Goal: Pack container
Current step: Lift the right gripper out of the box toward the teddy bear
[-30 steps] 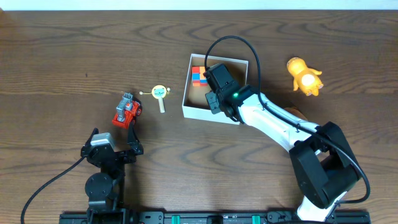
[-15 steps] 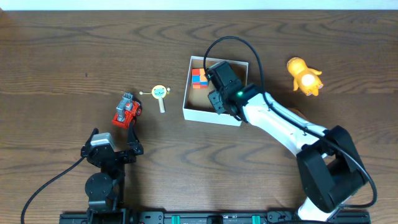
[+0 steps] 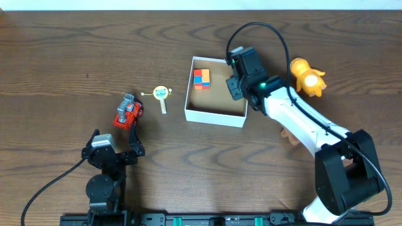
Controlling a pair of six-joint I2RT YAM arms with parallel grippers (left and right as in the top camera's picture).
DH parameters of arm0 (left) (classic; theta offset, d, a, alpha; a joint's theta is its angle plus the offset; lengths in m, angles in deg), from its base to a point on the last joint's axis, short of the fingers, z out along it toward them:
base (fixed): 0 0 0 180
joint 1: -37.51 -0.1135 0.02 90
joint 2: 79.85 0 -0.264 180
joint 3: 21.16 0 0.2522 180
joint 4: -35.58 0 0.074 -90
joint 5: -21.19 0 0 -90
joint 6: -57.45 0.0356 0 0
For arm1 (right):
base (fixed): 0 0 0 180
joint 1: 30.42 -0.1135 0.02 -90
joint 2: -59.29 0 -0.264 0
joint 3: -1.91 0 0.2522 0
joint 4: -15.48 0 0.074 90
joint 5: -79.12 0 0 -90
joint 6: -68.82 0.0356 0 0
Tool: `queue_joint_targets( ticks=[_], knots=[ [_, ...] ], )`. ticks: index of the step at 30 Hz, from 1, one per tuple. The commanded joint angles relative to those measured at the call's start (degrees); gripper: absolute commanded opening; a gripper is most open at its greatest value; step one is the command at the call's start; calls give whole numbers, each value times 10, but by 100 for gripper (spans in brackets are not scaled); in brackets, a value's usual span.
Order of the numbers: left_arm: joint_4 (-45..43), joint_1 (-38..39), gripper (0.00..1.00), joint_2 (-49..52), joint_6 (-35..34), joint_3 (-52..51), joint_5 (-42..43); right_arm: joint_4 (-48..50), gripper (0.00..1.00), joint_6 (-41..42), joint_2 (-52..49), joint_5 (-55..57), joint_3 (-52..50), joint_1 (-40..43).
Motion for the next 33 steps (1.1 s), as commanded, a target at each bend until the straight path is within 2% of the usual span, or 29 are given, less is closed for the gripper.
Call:
queue_joint_targets(
  ticks=[1, 6, 10, 24, 33],
  knots=[
    [22, 2, 98, -1, 8, -12, -3, 14, 15, -3, 12, -10, 9, 4],
    [22, 2, 98, -1, 8, -12, -3, 45, 12, -3, 10, -10, 9, 4],
    [22, 2, 98, -1, 8, -12, -3, 56, 1, -3, 1, -10, 9, 4],
    [22, 2, 98, -1, 8, -12, -3, 57, 1, -3, -29, -7, 9, 4],
    [22, 2, 98, -1, 8, -12, -3, 97, 1, -4, -51, 31, 9, 9]
  ],
)
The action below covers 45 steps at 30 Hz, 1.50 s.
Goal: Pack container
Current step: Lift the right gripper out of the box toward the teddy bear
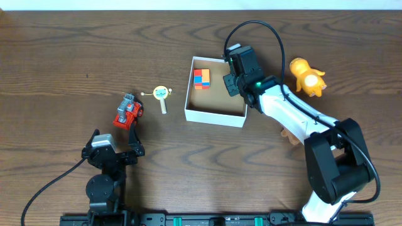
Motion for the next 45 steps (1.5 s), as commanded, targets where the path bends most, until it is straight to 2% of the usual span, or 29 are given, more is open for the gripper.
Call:
queue_joint_targets(
  ticks=[1, 13, 28, 29, 31, 39, 45],
  knots=[
    [22, 2, 98, -1, 8, -12, -3, 16, 1, -9, -3, 30, 9, 8],
    [22, 2, 98, -1, 8, -12, -3, 68, 1, -19, -20, 23, 9, 41],
    [22, 2, 98, -1, 8, -12, -3, 111, 2, -24, -23, 0, 9, 24],
    [22, 2, 98, -1, 8, -12, -3, 111, 5, -24, -22, 0, 9, 21],
    [22, 2, 98, -1, 8, -12, -3, 115, 22, -24, -21, 0, 9, 14],
    [22, 2, 98, -1, 8, -12, -3, 120, 58, -23, 45, 3, 11, -21],
    [22, 2, 98, -1, 8, -12, -3, 67, 65, 10, 135, 102, 11, -17]
  ],
)
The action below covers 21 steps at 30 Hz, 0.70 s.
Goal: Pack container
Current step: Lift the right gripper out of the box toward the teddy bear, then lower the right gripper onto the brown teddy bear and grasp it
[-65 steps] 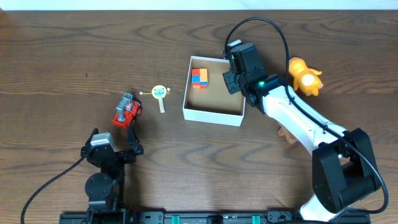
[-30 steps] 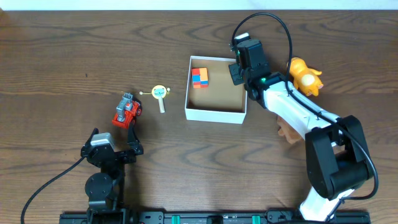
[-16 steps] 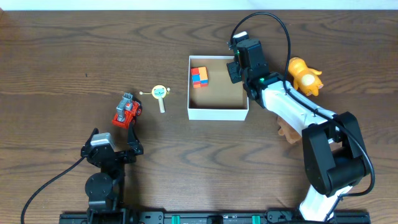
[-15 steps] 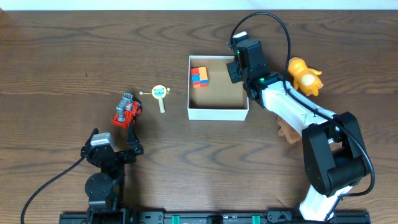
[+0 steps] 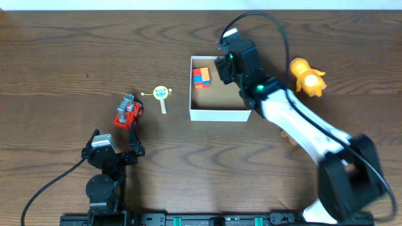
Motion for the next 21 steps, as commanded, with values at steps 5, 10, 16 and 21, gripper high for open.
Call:
queue_joint_targets(
  ticks=[5, 10, 16, 21],
  knots=[
    [22, 2, 98, -1, 7, -12, -3, -141, 68, 45, 125, 141, 11, 37],
    [22, 2, 98, -1, 7, -12, -3, -273, 73, 107, 147, 143, 11, 90],
    [22, 2, 98, -1, 7, -12, -3, -382, 81, 163, 129, 138, 11, 178],
    [22, 2, 98, -1, 7, -12, -3, -425, 79, 167, 102, 31, 10, 230]
  ],
)
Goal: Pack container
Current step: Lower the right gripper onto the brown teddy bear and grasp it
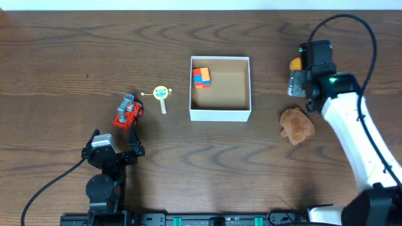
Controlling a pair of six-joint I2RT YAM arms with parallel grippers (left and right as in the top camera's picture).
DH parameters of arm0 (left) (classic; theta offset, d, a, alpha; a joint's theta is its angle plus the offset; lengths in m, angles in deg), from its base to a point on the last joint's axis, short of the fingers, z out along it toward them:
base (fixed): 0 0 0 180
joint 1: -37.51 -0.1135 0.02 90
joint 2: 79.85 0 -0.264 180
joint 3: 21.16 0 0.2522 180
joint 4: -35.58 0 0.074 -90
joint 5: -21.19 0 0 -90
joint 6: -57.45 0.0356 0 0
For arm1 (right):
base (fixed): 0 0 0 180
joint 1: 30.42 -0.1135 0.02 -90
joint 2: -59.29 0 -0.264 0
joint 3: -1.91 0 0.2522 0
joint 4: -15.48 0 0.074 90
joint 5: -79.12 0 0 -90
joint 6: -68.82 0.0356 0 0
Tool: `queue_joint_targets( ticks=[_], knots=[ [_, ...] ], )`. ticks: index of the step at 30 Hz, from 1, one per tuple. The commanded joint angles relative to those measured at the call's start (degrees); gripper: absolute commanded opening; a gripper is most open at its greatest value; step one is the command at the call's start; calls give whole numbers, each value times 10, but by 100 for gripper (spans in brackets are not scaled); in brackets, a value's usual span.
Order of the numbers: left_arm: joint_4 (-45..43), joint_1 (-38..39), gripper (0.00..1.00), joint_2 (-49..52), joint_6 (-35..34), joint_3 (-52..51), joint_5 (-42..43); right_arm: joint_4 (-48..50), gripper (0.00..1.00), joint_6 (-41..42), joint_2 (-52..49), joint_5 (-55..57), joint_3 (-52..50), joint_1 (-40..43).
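The white open box (220, 113) stands square at the table's middle, and a red, orange and blue block (201, 77) lies in its far left corner. My right gripper (296, 86) hangs right of the box, over a yellow toy (294, 64) that it mostly hides; its jaws are not readable. A brown plush (296, 125) lies just in front of it. A red toy truck (127, 112) and a small round yellow toy on a stick (162, 95) lie left of the box. My left gripper (114, 143) rests open near the front edge, below the truck.
The right arm's black cable (352, 25) arches over the far right of the wooden table (63, 56). The arm bases stand along the front edge.
My right gripper has left the box's far right corner and now sits to the right, above the yellow toy. The box stands as before. The left arm is unchanged.
The box first sat skewed, with my right gripper at its right wall. The gripper then stood at the far right corner. By the last moment the box was square to the table. Now the gripper is away over the yellow toy.
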Motion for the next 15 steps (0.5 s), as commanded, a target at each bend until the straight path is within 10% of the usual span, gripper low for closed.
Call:
queue_joint_targets(
  ticks=[1, 15],
  knots=[
    [22, 2, 98, -1, 8, -12, -3, -13, 79, 24, -26, -87, 2, 21],
    [22, 2, 98, -1, 8, -12, -3, -151, 95, 23, -90, -115, 2, 10]
  ],
)
